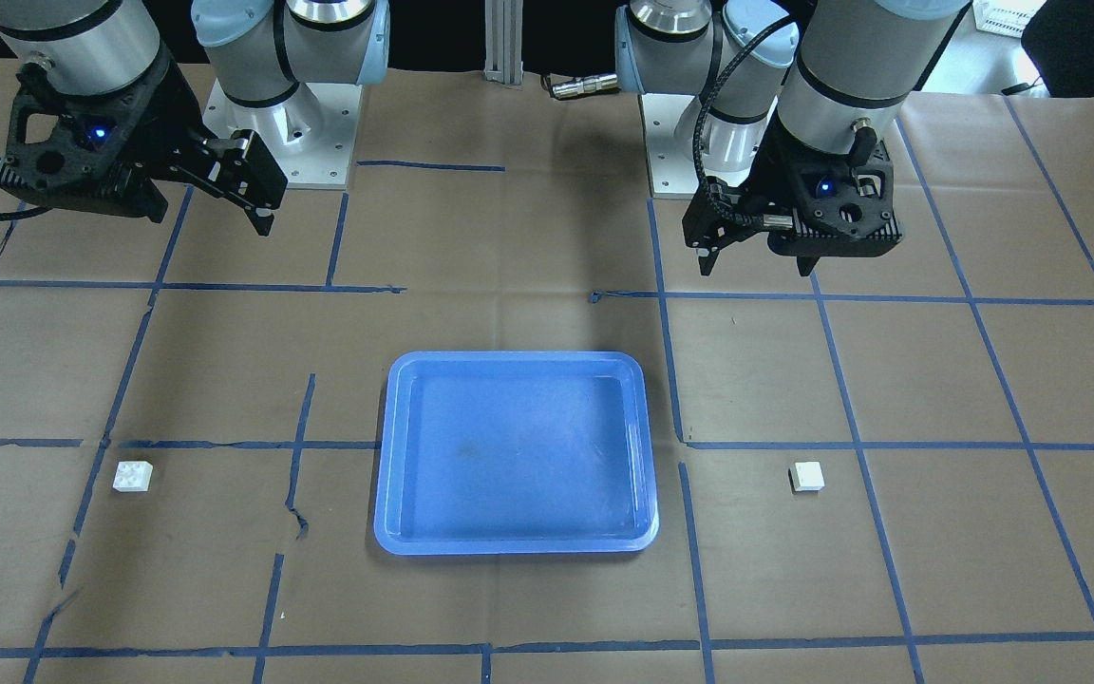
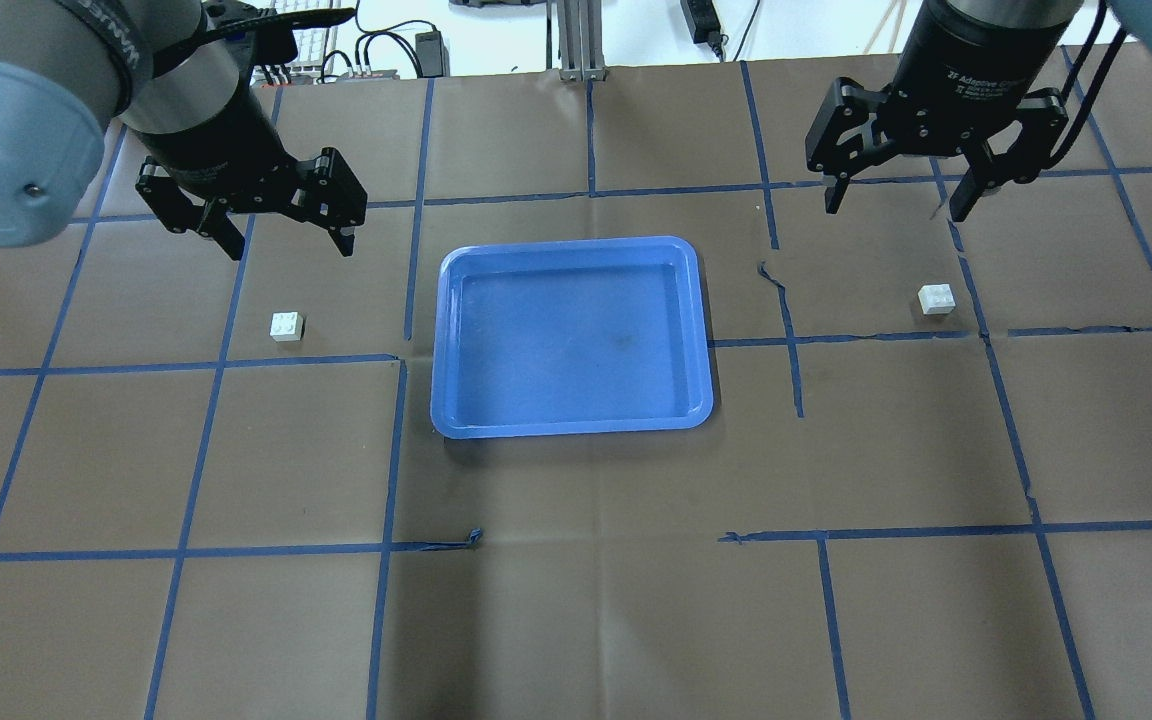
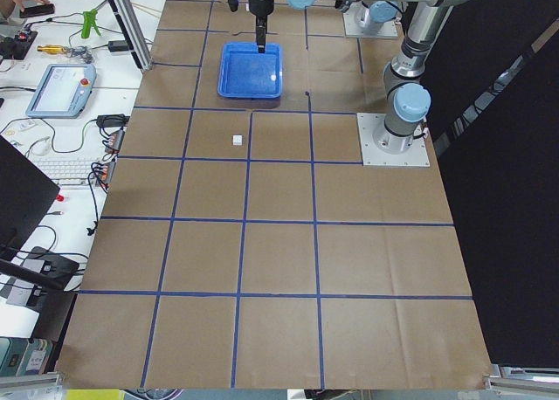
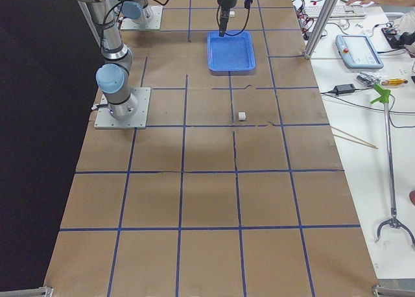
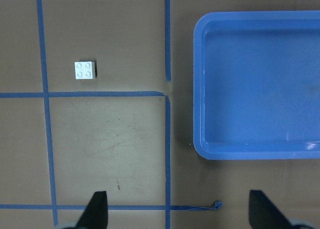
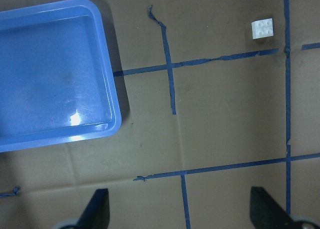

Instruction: Assemble white blocks and place on blue tray

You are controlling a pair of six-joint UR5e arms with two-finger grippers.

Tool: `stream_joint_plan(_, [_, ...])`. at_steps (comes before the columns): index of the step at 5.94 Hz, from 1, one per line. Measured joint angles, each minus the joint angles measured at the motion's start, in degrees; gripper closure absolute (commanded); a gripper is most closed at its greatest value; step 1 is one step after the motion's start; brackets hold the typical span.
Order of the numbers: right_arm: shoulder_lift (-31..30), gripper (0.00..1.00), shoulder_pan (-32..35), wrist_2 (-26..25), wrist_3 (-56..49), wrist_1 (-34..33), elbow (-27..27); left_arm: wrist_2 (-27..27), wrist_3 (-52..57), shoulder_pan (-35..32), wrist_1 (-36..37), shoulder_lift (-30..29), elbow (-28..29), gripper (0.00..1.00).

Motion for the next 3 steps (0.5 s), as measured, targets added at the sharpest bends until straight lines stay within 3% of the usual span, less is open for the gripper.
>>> stream_joint_plan(3, [0.0, 0.00, -0.1, 0.0, -0.2, -0.1, 0.0, 0.8, 0.2, 1.5, -0.9, -1.0, 0.3, 0.01])
